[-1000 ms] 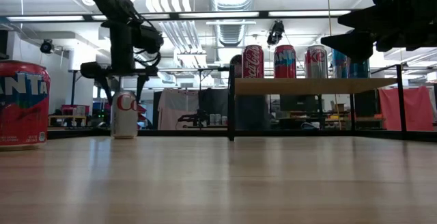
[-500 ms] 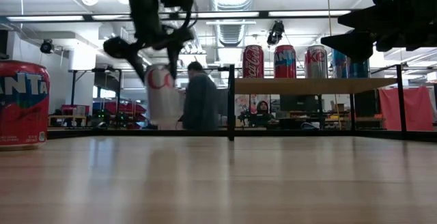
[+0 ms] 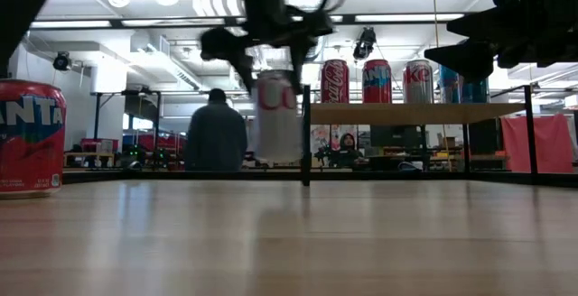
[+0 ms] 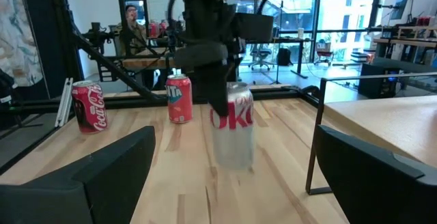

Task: Place canned beverage on shelf
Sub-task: Move the silver soda can to the bottom of the shelf

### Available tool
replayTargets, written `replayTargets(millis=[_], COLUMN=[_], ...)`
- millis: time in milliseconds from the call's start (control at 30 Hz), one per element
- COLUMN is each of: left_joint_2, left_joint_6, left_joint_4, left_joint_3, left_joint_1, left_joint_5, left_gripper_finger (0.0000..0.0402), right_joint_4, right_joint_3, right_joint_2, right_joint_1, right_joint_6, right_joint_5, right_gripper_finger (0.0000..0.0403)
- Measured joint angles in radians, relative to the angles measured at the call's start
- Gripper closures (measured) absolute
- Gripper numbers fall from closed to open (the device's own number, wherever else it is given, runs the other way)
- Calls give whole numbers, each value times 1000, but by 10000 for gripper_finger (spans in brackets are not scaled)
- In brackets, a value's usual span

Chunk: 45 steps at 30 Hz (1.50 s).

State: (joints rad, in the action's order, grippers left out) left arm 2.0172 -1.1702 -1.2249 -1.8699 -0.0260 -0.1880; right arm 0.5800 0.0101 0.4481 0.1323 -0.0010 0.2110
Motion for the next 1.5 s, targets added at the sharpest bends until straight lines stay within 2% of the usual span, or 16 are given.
replayTargets(millis=[267,300,433,533,633,867,1167,1367,1500], left_joint_2=[308,328,292,283,277,277,277,277,276], left_joint_6=[161,176,238,246,317,620,1009,1190,1313], left_joint_4=[-160,-157,-34,-22,-16,68,95,75,63], left_joint_3=[-472,-490,-361,-338,-342,-321,-322,-321,-321], left_joint_1=[1,1,-2,-2,0,8,7,7,7], left_joint_5=[43,47,84,91,78,57,114,148,151], left_gripper_finger=[122,122,122,122,122,122,121,74,73], right_joint_4=[0,0,1,0,0,0,0,0,0], right_joint_3=[0,0,0,0,0,0,0,0,0], right_joint_2=[0,0,0,0,0,0,0,0,0], right_joint_1=[0,0,0,0,0,0,0,0,0], right_joint_6=[0,0,0,0,0,0,0,0,0], right_joint_5=[0,0,-1,-1,-1,-1,-1,-1,-1], right_gripper_finger=[19,19,19,19,19,19,19,19,19])
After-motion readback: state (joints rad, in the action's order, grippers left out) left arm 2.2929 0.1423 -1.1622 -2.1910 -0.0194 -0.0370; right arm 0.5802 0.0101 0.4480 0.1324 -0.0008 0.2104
